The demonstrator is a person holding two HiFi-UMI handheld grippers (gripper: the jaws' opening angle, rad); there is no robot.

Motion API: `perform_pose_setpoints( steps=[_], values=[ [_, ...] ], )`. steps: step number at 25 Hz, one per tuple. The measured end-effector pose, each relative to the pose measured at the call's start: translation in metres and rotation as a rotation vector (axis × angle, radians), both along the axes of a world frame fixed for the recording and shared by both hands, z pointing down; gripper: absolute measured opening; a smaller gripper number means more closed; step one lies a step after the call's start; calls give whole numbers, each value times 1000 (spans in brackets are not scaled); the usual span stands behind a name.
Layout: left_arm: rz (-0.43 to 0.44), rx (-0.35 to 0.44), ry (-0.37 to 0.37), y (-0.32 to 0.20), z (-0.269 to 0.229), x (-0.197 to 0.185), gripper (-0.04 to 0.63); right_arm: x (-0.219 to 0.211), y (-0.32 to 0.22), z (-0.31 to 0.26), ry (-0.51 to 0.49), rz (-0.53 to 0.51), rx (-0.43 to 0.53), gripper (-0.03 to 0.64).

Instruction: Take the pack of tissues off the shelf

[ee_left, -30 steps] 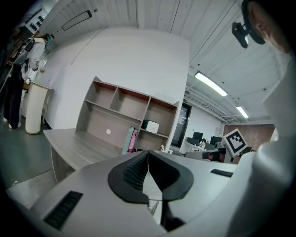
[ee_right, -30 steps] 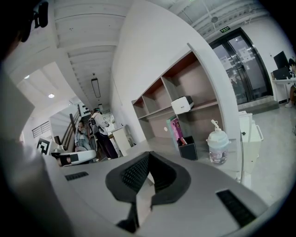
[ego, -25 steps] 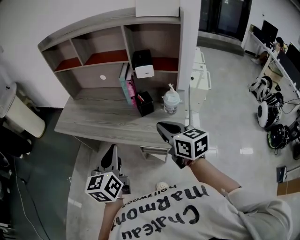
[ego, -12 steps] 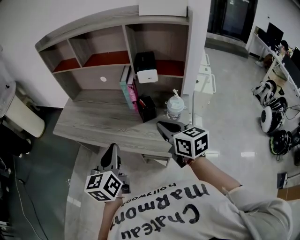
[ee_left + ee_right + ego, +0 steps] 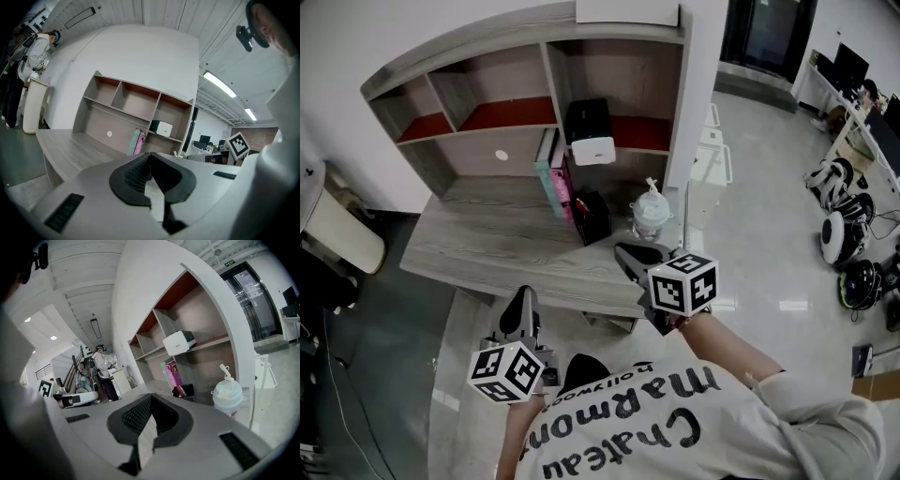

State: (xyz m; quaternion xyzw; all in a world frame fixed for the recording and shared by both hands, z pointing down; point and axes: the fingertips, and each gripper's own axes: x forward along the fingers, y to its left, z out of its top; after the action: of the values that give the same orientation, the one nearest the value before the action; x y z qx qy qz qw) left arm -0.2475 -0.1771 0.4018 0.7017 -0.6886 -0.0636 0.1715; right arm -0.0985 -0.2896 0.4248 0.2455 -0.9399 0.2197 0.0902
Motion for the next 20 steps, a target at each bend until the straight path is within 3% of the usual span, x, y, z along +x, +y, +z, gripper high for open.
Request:
perform_pose_setpoints(
  steps=[9, 20],
  values=[
    [18, -24, -42, -24, 7, -19, 18, -14, -26, 4, 2, 33, -15, 12],
    [111, -9, -24, -94, -11, -48, 18, -32, -73, -8, 29, 114, 13, 12]
  ],
)
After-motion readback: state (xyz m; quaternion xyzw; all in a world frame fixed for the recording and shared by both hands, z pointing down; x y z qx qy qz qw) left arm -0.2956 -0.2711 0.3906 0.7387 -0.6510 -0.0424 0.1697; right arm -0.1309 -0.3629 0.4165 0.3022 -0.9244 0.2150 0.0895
